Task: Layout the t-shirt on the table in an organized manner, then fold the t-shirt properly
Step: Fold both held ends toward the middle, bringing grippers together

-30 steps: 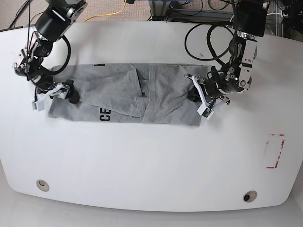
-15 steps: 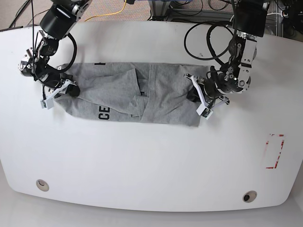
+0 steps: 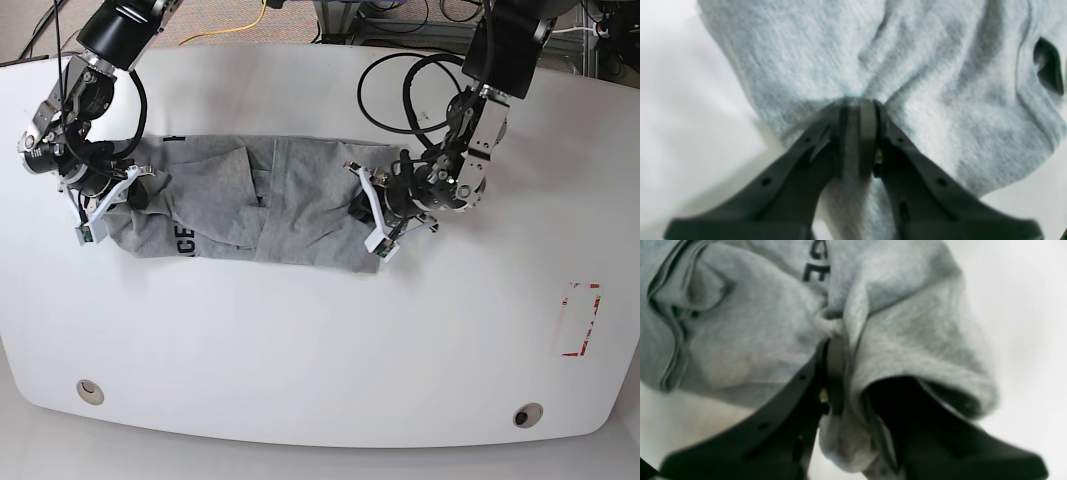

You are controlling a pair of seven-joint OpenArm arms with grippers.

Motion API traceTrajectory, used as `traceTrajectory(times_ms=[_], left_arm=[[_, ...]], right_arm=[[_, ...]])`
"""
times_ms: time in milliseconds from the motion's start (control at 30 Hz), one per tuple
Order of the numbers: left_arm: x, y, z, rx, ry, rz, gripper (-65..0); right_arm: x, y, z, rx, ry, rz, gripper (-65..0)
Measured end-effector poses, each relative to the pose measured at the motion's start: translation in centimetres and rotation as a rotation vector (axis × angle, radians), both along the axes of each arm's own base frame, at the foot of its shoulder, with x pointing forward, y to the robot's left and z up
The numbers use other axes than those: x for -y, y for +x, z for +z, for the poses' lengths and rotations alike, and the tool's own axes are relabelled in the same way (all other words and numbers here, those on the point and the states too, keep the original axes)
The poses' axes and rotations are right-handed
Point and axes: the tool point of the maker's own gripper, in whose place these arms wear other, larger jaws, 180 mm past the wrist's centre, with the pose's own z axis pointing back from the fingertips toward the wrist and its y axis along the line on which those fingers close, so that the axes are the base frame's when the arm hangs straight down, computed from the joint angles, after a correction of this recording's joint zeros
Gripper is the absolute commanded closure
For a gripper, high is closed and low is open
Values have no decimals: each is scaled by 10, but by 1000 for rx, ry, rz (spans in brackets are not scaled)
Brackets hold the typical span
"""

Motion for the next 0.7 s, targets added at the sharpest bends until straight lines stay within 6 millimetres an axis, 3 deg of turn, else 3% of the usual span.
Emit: traceTrajectory(times_ms=[133, 333, 567, 700], left_arm=[[18, 3, -3, -19, -12, -16, -54], [51, -5, -3, -42, -56, -50, -54], [88, -22, -4, -66, -84, -123, -54], [95, -28, -4, -75, -94, -135, -54]], right_arm=[[-13, -2, 14, 8, -62, 47, -2], [-57, 1, 37, 85, -105, 186, -2], [-93, 5, 36, 99, -75, 271, -2], [-112, 4, 33, 92, -55, 318, -2]])
